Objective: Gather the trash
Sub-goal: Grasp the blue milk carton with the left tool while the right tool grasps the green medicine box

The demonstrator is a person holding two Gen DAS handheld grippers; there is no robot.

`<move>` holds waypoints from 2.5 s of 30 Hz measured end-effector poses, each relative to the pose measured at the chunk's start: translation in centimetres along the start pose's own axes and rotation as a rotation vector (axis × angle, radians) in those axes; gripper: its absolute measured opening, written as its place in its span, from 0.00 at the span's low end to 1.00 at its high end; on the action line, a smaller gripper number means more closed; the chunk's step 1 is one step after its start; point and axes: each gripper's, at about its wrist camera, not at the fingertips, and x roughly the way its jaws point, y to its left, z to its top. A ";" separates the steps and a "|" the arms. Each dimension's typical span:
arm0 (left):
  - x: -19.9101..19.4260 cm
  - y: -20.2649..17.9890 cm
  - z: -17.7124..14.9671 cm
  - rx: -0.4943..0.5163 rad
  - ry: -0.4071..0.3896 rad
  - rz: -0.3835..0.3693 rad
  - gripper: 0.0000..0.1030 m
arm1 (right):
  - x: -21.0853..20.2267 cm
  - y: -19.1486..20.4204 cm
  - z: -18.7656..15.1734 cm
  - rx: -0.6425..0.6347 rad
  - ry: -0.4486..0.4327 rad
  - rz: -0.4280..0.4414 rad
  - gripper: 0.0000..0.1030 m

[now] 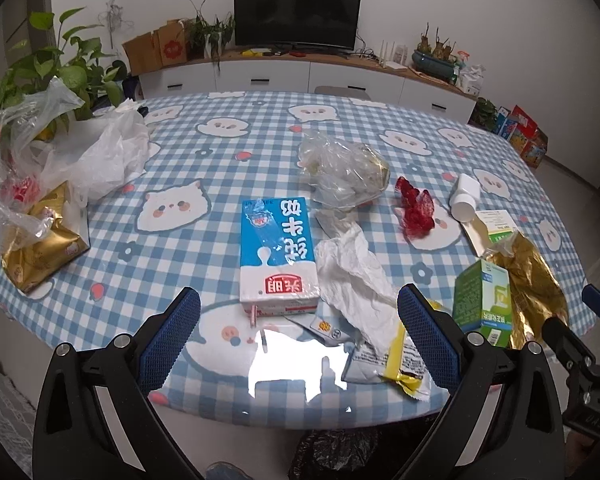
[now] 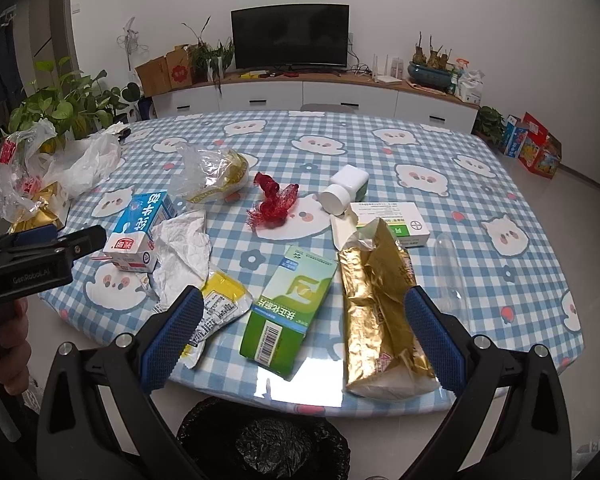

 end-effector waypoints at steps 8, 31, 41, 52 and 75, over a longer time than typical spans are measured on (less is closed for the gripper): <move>5.3 1.4 3.1 -0.044 0.066 0.030 0.93 | 4.4 1.3 0.0 -0.002 0.085 -0.013 0.93; 13.2 2.0 4.2 -0.079 0.186 0.078 0.74 | 9.7 1.6 -1.2 0.058 0.192 0.002 0.70; 13.2 1.8 3.9 -0.085 0.196 0.070 0.60 | 10.0 1.3 -1.3 0.054 0.213 -0.006 0.52; 11.1 1.9 4.4 -0.085 0.155 0.060 0.60 | 8.5 1.3 -0.7 0.044 0.187 -0.012 0.50; 2.2 1.4 1.1 -0.048 0.063 0.001 0.60 | 2.7 1.5 -0.7 0.031 0.074 -0.003 0.50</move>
